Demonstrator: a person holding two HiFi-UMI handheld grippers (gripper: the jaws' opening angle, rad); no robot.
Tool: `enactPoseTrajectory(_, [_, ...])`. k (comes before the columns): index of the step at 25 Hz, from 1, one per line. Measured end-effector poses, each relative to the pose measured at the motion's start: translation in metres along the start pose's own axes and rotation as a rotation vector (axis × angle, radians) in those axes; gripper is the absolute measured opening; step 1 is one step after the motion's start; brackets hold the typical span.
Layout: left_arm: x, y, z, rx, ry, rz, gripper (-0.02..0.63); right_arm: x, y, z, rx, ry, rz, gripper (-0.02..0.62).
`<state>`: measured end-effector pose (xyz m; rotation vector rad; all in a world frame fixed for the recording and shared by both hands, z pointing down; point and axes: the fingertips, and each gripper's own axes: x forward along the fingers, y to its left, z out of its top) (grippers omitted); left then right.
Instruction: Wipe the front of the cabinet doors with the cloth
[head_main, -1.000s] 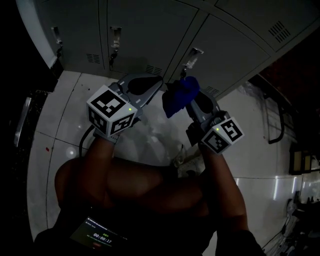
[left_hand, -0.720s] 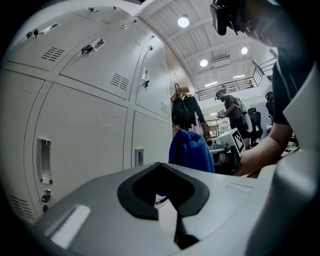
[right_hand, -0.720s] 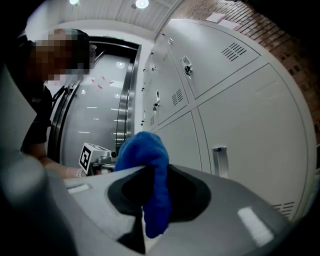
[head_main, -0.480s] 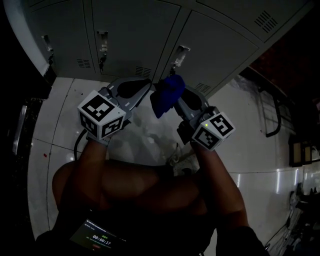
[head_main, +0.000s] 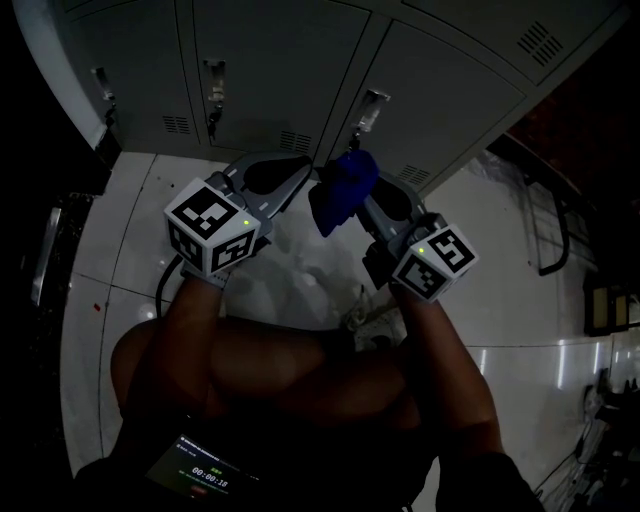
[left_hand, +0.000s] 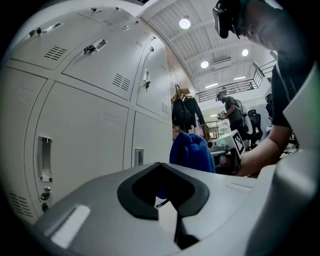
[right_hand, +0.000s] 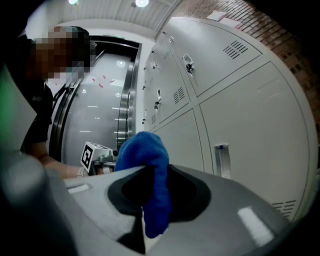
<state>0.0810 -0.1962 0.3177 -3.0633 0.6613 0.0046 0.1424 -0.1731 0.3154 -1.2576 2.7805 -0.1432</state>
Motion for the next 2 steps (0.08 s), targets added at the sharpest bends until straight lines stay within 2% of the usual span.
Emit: enactPoseTrajectory(2, [0.001, -0.0005, 0.0008, -0.003, 0.0, -0.001, 0.0, 0.0005, -0.0002, -0.0005, -0.008, 0.004, 0.001, 0.075])
